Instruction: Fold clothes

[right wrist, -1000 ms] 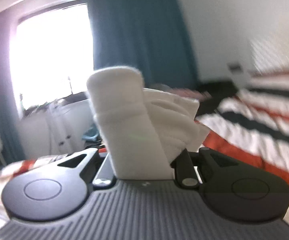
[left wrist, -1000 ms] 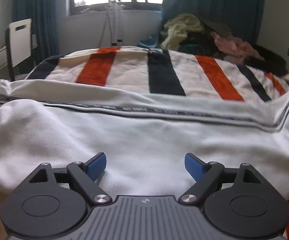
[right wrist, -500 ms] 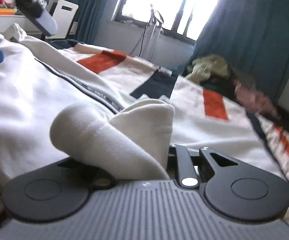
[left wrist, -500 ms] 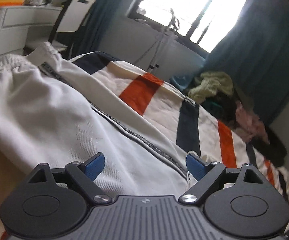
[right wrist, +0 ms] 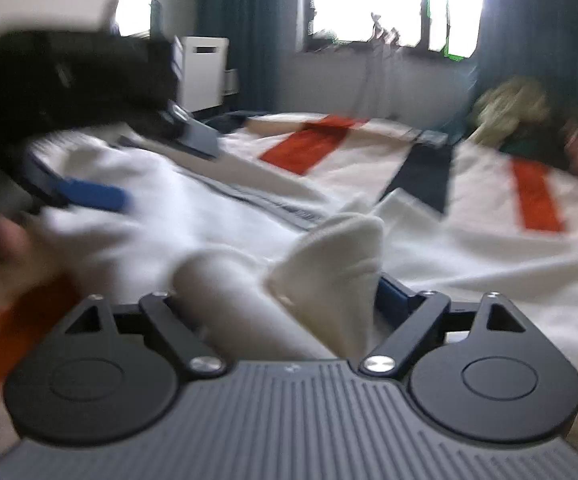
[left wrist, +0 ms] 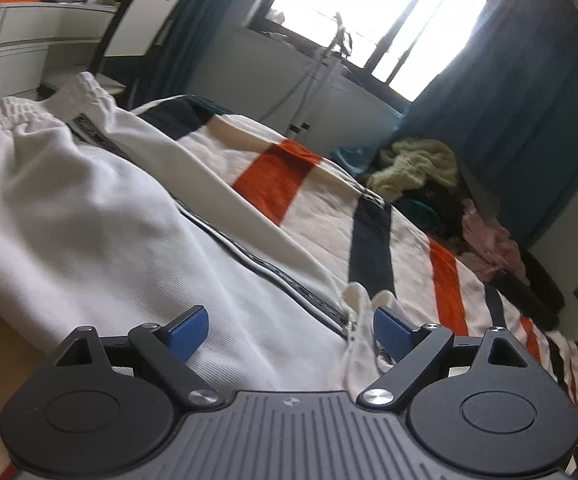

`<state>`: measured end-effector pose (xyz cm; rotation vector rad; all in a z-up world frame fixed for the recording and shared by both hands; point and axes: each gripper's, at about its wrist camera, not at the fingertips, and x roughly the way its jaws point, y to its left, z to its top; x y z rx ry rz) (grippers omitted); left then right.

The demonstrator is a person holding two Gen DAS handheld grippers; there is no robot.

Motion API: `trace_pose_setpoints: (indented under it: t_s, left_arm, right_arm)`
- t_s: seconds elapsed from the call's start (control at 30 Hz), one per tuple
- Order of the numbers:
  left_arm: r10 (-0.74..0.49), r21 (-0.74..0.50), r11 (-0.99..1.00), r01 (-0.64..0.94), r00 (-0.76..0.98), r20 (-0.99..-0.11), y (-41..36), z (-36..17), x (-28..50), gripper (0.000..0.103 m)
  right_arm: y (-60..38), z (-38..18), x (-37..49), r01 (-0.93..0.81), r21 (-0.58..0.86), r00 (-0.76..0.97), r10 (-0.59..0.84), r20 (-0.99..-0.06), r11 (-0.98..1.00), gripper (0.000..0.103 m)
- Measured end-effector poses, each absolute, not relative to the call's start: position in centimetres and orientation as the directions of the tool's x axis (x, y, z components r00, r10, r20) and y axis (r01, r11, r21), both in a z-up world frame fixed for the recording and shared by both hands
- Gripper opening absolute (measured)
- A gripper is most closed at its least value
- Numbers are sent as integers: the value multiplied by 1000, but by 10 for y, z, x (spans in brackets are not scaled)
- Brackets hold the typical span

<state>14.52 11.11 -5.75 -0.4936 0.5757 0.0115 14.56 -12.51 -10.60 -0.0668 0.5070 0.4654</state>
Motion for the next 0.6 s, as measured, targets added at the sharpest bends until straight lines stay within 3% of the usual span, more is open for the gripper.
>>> trace_pose_setpoints:
  t_s: [0.1,0.2,0.3,0.4,0.47,0.53,0.6]
  left_arm:
    - [-139,-432,894,-122,841,-523,107,-56,140,91]
    - [-208,-455,889,-52,839,-503,101,-52,133,91]
    - [-295,-458,887,51,826,-480,86,-50,128,91]
    - [-349,-430,891,145,824,-446,69,-46,123,91]
    - [-374,-411,890,197,831,-412,58,-44,119,91]
    - [-410,-414,879,238,819,-400,50,-45,122,91]
    - [-432,-410,874,262,805,-406,43,-51,130,91]
  right_arm:
    - [-147,-85,132,-434,112,729,422,-539,894,86]
    - [-184,-61,114,-375,192,738,417,-531,907,86]
    - [-225,-48,90,-253,250,794,349,-498,934,86]
    - [-254,-50,78,-84,246,823,207,-529,966,86]
    - [-267,-56,79,-26,271,820,176,-545,962,77]
    - [-277,-62,83,14,310,811,170,-559,951,58]
    - [-279,-66,87,32,315,806,161,-569,949,48]
